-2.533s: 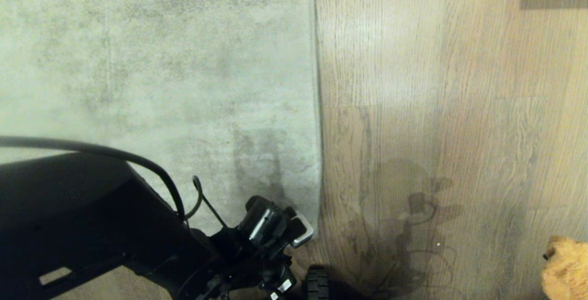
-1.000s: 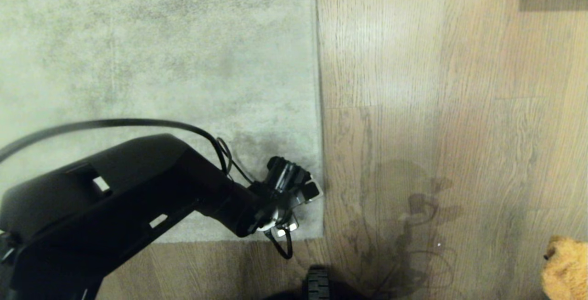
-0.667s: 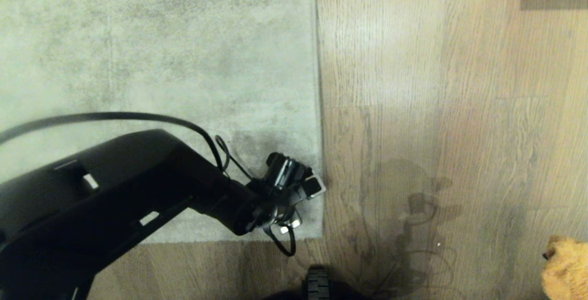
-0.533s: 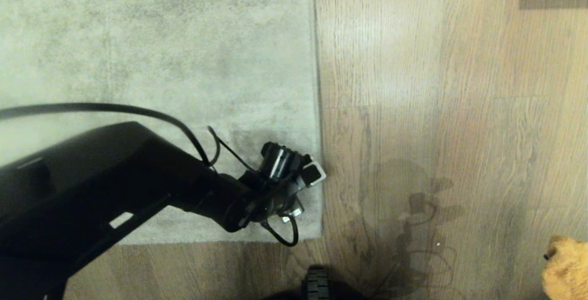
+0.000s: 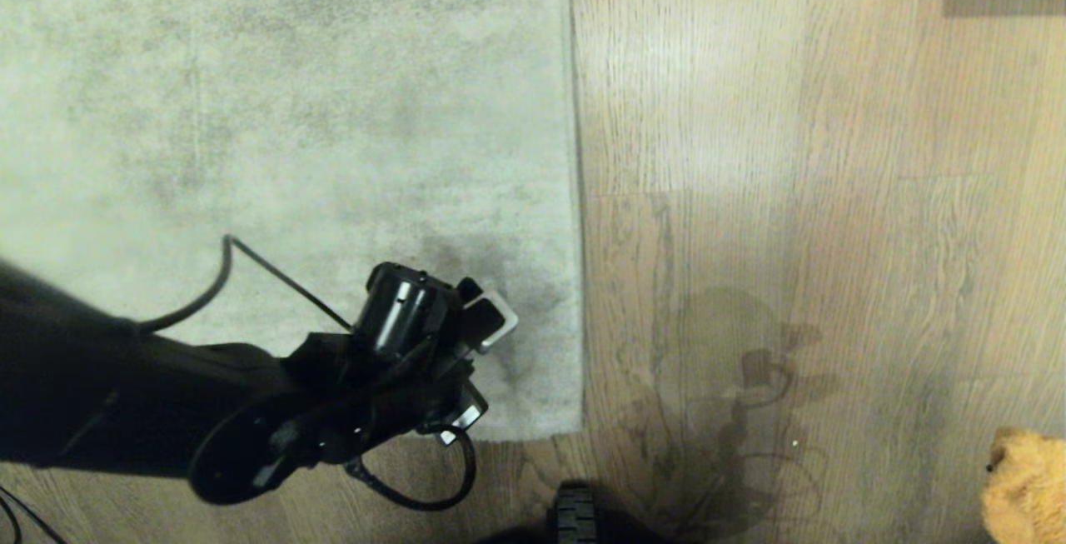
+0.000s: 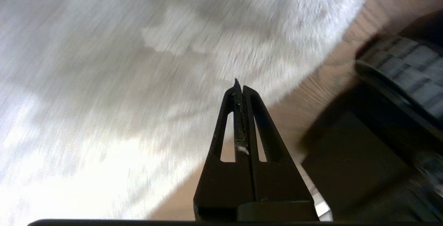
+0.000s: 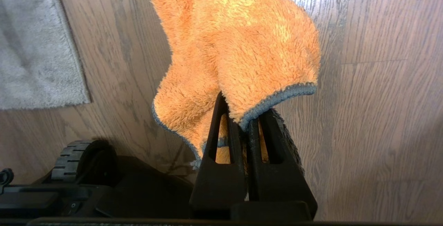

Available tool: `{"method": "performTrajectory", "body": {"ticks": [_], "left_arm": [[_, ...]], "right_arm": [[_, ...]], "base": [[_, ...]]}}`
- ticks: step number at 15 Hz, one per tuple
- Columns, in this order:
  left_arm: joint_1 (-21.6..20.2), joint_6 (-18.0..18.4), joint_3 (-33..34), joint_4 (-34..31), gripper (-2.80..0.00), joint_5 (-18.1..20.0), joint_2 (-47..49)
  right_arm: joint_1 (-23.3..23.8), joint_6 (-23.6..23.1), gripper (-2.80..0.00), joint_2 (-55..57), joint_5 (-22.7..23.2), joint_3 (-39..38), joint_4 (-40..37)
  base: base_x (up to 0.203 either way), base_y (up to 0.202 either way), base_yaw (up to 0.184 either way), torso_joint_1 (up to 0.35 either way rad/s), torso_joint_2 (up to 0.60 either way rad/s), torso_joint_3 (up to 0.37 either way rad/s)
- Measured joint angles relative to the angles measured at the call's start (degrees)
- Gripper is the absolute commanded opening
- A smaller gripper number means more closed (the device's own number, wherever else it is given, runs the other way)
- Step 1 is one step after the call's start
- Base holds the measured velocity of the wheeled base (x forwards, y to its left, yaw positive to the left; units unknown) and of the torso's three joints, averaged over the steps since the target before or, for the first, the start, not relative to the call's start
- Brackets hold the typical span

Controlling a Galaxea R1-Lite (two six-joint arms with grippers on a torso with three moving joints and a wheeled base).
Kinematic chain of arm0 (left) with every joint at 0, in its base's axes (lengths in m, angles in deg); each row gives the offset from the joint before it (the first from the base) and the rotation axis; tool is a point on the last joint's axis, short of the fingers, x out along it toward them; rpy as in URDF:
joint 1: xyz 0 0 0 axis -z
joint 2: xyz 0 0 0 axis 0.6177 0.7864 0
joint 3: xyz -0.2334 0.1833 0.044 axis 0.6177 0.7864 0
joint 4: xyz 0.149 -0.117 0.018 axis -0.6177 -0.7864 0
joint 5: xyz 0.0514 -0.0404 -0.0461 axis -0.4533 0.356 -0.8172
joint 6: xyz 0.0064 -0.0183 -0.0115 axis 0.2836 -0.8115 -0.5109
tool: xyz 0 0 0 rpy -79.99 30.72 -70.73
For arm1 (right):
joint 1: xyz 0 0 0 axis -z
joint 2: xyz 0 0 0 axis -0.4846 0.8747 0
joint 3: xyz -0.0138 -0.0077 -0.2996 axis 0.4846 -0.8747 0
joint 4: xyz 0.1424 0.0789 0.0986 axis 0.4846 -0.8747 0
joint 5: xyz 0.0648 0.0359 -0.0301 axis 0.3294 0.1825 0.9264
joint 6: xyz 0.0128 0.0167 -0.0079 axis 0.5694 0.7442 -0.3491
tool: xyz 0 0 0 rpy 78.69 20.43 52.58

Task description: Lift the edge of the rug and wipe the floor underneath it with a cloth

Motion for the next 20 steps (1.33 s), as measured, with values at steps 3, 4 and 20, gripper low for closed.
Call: {"method": "performTrajectory", "body": {"ticks": [3, 4, 20], "left_arm": [[-0.64, -3.73, 6.77, -0.17, -2.8, -0.04, -10.02], [-1.12, -4.75, 8.41, -0.2, -2.8, -0.01, -13.12], [-29.6, -10.85, 41.32, 7.41, -2.8, 12.84, -56.92]], "right_arm": [[0.0, 0.0, -2.8, 0.0, -0.02, 0.0, 0.0], [0.0, 0.02, -2.8, 0.0, -0.02, 0.0, 0.0], [0.0, 0.0, -2.8, 0.0, 0.0, 0.0, 0.0]], "base": [[0.0, 0.0, 0.0, 0.0, 0.0, 0.0], [0.0, 0.0, 0.0, 0.0, 0.0, 0.0], [0.0, 0.0, 0.0, 0.0, 0.0, 0.0]]}}
